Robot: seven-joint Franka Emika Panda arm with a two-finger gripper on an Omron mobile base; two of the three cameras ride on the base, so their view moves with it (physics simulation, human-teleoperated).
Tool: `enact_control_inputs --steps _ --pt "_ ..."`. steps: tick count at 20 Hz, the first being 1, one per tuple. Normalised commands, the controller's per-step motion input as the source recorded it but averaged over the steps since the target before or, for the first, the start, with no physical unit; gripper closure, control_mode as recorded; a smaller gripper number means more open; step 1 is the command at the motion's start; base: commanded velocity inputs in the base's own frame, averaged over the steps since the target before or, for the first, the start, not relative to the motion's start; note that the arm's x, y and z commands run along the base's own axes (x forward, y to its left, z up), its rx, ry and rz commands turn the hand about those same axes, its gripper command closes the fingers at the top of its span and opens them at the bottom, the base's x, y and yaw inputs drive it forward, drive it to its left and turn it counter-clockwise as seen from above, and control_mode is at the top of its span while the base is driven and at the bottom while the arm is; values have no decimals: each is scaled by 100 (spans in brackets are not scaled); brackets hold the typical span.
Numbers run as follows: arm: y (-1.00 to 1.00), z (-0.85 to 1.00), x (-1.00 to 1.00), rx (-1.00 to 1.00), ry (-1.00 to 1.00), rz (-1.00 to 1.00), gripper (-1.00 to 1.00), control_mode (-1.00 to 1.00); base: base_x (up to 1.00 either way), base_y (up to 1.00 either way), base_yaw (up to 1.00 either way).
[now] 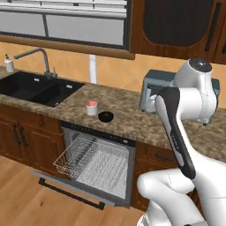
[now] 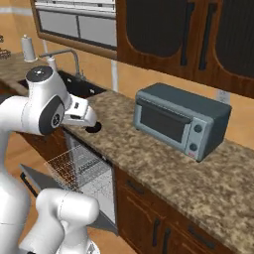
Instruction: Pick up the cup and bowl from the counter, place them in the dishwasher, and close the dishwasher door.
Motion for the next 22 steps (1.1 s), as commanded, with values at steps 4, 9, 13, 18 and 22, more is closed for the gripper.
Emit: enact_control_inputs --steps 4,9,13,18,22 --pt "0 0 0 0 0 0 -100 100 1 -69 70" --pt "0 0 0 0 0 0 -100 100 38 -79 48" --pt "0 0 0 0 0 0 -100 100 73 -10 21" --pt "0 0 0 0 0 0 -100 100 0 -1 26" --pt "0 0 0 0 0 0 -100 100 8 -11 38"
